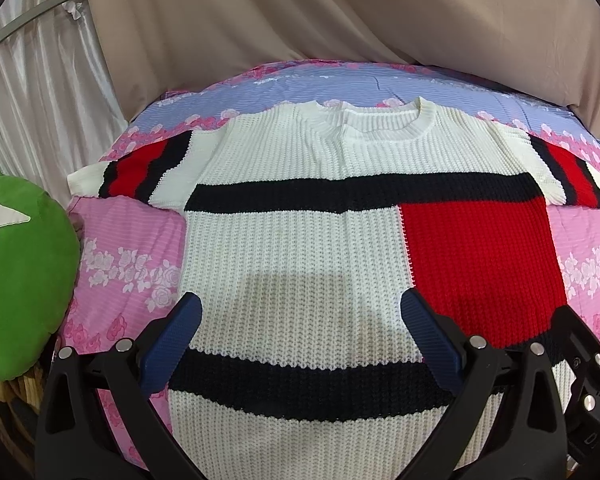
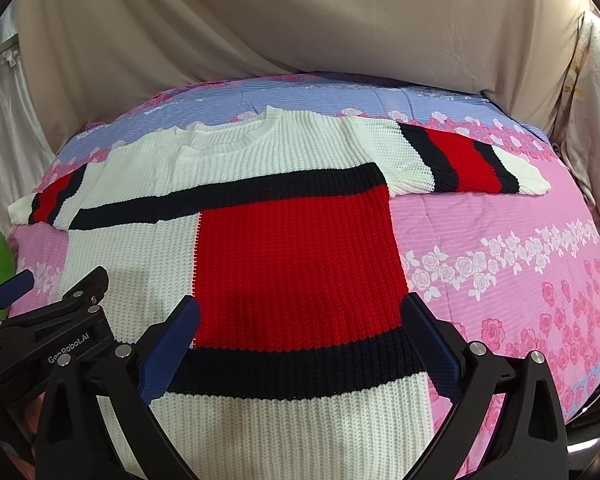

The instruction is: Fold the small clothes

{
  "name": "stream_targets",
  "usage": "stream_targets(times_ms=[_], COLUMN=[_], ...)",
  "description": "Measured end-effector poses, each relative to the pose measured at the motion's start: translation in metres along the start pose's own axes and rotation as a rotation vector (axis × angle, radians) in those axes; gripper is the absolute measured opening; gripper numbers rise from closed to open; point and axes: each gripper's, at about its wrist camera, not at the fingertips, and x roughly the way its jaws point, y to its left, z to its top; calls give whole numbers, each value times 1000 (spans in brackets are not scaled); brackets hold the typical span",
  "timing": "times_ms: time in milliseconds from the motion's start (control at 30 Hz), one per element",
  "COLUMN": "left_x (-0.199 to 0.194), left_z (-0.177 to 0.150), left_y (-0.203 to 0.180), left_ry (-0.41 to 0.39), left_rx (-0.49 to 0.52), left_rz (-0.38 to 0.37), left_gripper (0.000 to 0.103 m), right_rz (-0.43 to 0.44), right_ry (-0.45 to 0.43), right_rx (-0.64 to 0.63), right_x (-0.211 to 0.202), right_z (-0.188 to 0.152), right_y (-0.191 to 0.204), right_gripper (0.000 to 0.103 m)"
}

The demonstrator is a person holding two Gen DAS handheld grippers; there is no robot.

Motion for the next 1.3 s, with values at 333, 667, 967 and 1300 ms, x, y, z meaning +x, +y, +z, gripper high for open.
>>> stream_targets(times_ms=[333,667,967,1300], left_x=[6,9,14,22], left_z=[1,4,8,14], left_y=[-4,-2,-6,-16], left_ry=[15,23,35,49], left_rx=[-2,-4,-3,-1], left_rz=[11,8,13,16], left_gripper=[97,97,97,97], right_rz=[18,21,27,30], right_ry=[6,5,18,34], right_rx=[-12,-20,-22,-22], right_x=[6,8,14,24], right_z=[2,2,6,14], right_y=[1,5,2,-6], right_gripper=[98,98,98,98])
